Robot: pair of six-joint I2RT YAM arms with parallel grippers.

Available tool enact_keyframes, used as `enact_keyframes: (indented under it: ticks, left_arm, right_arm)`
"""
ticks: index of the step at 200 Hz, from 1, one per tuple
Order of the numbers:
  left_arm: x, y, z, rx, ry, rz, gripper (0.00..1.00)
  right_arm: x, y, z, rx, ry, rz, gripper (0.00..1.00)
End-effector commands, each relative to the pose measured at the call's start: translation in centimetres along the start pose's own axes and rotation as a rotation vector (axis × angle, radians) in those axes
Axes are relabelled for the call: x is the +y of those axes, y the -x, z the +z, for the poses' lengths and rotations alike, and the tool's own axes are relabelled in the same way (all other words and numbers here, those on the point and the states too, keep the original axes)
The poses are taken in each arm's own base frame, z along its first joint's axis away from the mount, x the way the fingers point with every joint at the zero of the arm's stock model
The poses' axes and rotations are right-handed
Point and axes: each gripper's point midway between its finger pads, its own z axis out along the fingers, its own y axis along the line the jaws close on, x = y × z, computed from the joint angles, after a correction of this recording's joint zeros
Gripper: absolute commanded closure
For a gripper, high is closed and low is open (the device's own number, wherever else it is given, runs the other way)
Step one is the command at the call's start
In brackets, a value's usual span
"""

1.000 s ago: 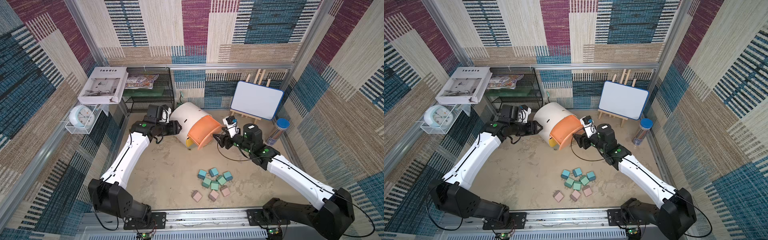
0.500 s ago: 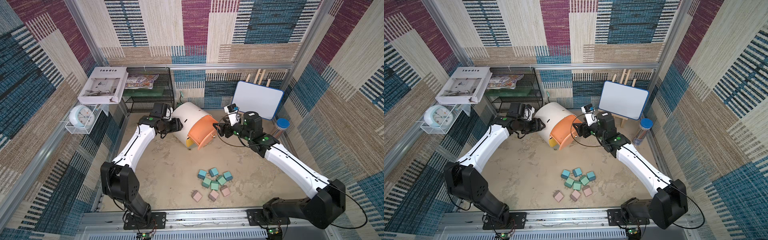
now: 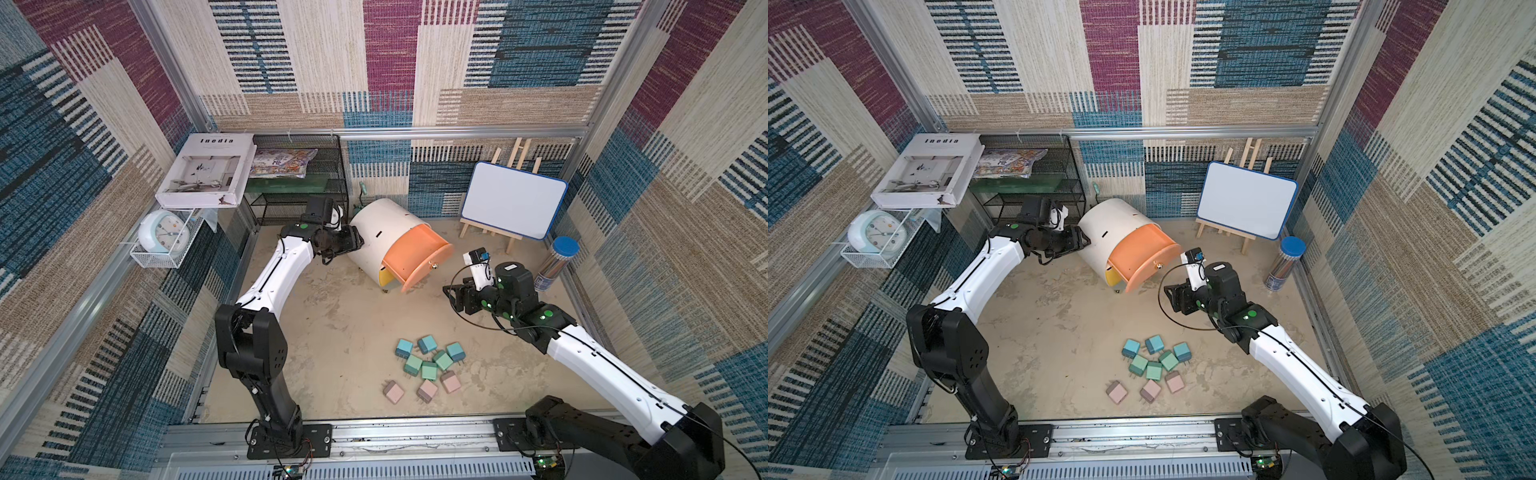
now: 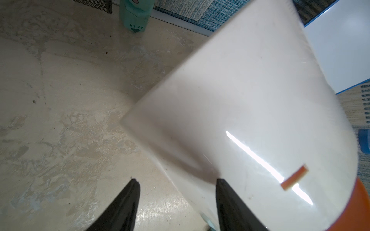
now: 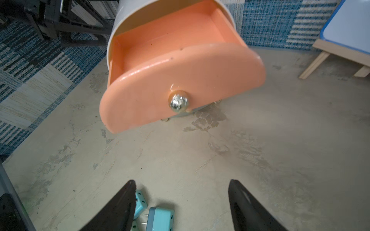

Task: Place the plugs into the drawer by color
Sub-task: Open the drawer in the storage box, then pick up the plug from the center of the board.

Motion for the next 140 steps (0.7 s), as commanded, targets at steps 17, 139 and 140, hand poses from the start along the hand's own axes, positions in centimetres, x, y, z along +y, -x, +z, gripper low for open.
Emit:
enact_keyframes:
  ticks: [17, 139, 140]
  left_arm:
    - [-0.5, -0.5, -1.5, -0.01, -0.021, 0.021, 0.35]
    - [-1.1, -1.9, -2.9, -0.015, -0.048, 0.056, 0.35]
    - [-1.1, -1.9, -2.9, -0.015, -0.048, 0.055, 0.35]
  right_arm:
    - [2.0, -6.2, 2.1, 0.149, 0.028, 0.101, 0.25]
    - [4.2, -15.3, 6.4, 0.426, -0.025, 0.093, 0.23]
    - [4.2, -15.3, 6.4, 0.426, -0.025, 0.093, 0.23]
